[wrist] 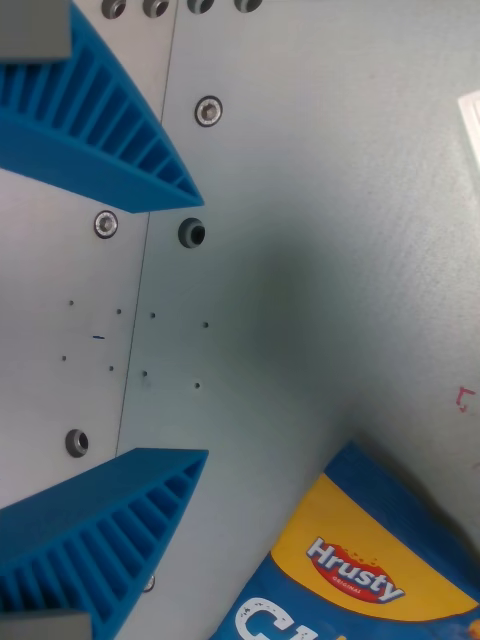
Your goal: Move in gripper positive x
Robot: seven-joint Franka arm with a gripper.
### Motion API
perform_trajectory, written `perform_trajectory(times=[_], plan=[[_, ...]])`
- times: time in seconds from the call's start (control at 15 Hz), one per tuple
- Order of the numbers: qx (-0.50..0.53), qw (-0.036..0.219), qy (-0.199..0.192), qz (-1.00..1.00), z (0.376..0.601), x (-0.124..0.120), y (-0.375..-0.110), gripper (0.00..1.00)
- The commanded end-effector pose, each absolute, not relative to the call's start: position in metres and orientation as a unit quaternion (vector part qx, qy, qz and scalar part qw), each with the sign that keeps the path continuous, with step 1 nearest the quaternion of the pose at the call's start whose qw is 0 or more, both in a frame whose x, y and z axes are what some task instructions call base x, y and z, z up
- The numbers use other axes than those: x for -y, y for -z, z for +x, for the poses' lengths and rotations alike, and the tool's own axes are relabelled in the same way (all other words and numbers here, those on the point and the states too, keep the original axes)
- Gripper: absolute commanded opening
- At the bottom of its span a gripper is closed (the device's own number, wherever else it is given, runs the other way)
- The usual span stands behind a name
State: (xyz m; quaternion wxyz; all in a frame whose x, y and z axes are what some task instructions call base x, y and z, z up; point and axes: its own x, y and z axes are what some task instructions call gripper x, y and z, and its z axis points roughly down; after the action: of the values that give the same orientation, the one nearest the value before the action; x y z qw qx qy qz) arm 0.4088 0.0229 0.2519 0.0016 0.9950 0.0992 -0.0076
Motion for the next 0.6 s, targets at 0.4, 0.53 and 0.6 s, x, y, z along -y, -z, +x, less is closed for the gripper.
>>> perform_trajectory(times=[0.4,0.53,0.6], plan=[[-0.099,0.002,0.005,0.995,0.439,-0.029,-0.254,1.00],[-0.099,0.002,0.005,0.995,0.448,-0.031,-0.254,1.00],[-0.099,0.002,0.005,0.995,0.453,-0.032,-0.254,1.00]])
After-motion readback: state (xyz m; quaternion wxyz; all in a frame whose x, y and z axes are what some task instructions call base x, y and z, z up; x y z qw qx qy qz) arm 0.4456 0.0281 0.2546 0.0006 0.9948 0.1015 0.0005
